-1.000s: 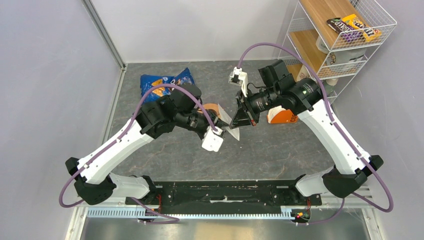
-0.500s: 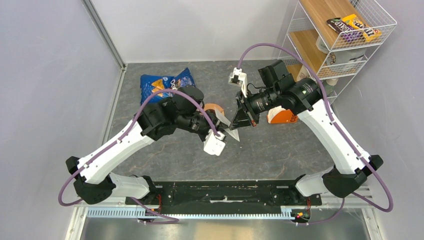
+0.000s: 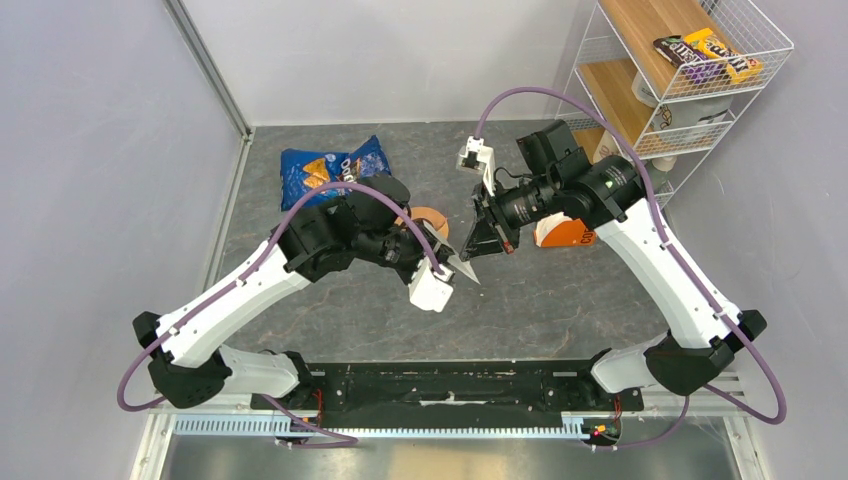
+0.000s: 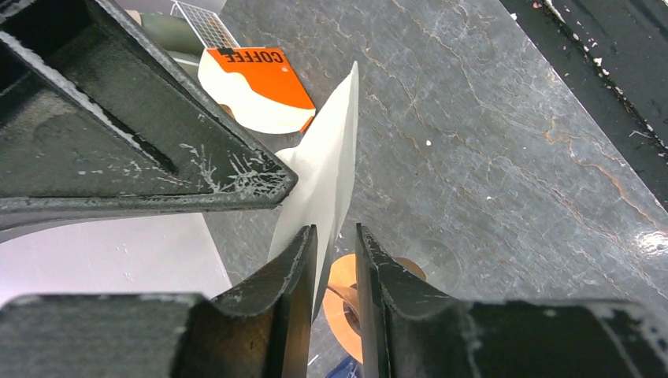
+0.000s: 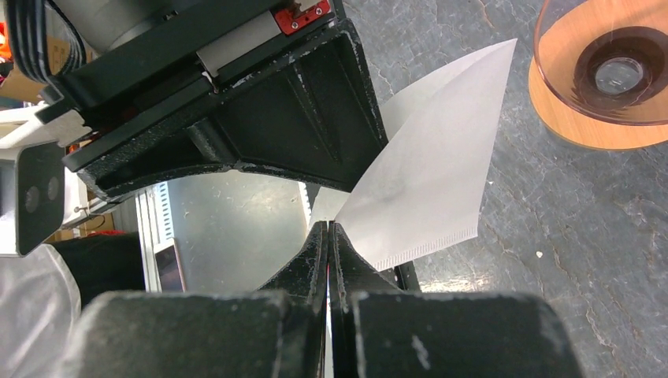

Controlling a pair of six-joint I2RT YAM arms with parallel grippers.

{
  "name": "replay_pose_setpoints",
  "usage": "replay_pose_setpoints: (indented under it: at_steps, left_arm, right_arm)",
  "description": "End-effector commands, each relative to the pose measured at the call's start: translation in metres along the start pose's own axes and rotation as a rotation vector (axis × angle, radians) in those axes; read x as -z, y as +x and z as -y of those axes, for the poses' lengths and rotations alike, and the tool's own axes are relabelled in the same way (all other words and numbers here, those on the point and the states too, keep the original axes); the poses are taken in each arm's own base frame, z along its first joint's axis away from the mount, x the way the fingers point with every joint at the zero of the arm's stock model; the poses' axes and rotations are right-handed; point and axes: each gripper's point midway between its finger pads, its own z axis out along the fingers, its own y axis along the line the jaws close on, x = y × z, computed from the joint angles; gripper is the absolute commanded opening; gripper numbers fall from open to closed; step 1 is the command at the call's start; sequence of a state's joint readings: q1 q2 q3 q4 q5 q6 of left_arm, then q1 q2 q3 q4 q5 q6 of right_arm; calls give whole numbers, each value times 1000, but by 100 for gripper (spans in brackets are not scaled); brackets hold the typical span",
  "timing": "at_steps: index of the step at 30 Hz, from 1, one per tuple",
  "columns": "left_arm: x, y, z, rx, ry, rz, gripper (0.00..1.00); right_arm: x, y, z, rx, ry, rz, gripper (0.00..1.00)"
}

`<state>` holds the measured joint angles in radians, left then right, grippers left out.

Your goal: Place the coffee filter in the dripper

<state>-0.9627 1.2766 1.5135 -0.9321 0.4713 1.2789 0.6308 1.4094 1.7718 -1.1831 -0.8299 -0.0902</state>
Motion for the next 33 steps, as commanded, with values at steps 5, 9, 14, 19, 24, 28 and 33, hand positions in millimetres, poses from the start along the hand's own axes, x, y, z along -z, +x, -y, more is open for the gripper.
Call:
replay_pose_setpoints:
  at_steps: [5,9,14,19,24,28,33]
  left_arm:
    - [-5,3,9,41,34,-14,33]
    - [-6,4,14,58,52,-16,33]
    - [-6,2,17,66,58,-6,27]
    - [-5,-1,22,71,79,6,17]
    - [-3,-4,22,102,61,13,6]
    - [0,-5,-14,309,-106,-1,2]
    - [16,4,-61,714,-356,32,2]
  right_arm:
    - [8,-15,-9,50,-6,44,0]
    - [10,-18,-8,59,5,53,0]
    - [12,-20,-5,69,25,59,0]
    - [13,-28,5,75,71,80,0]
    - [16,-38,12,62,83,106,0]
    - [24,-47,22,61,129,138,71]
    - [55,-58,62,55,334,227,97]
